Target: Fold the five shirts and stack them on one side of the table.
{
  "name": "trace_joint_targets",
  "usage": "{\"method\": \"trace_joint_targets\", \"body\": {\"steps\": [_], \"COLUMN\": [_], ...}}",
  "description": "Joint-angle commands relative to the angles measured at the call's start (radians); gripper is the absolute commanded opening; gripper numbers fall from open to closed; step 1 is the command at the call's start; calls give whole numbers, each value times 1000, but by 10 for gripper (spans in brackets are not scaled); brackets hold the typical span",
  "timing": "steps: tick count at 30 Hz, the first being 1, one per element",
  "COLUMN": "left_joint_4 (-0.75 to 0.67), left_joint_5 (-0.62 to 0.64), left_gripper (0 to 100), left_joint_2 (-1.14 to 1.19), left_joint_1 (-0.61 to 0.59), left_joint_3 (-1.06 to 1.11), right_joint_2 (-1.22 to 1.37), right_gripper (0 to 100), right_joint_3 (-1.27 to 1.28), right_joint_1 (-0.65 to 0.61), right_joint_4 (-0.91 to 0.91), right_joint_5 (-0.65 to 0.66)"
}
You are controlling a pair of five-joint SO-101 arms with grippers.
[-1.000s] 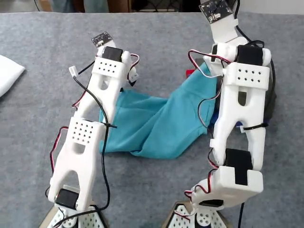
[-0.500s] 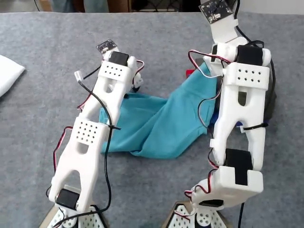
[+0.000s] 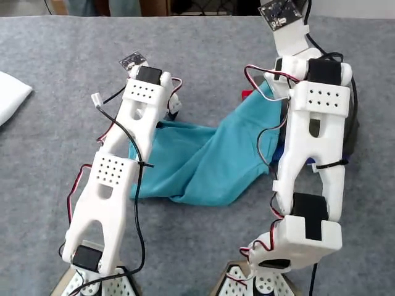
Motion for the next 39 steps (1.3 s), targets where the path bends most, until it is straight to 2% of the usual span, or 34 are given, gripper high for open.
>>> {"method": "trace_joint_targets", "body": {"steps": [1,16,21,24,28,32,36,39], "left_joint_4": [23,17,14,-3,-6,26,92,92], "left_joint_5": [6,0,-5,-87,-107,-153,-238,-302], "left_gripper": [155,151,82,31,29,29,28,28], "left_joint_2": [0,5,5,5,-8,-8,-9,-120], "left_joint_1": [-64,-82,-79,-62,-64,-71,-84,-102], "left_joint_3": [-13,-4,4,4,-4,-142,-427,-420], "right_joint_2": [-33,-33,-33,-33,-39,-47,-136,-226], "right_gripper": [15,15,15,15,15,15,15,15], "right_joint_3": [2,2,2,2,2,-8,-10,-54], "right_joint_1": [9,9,9,9,9,5,-54,-110], "right_joint_4": [-21,-21,-21,-21,-21,-17,-23,-25], "right_joint_5": [11,11,11,11,11,0,0,0]}}
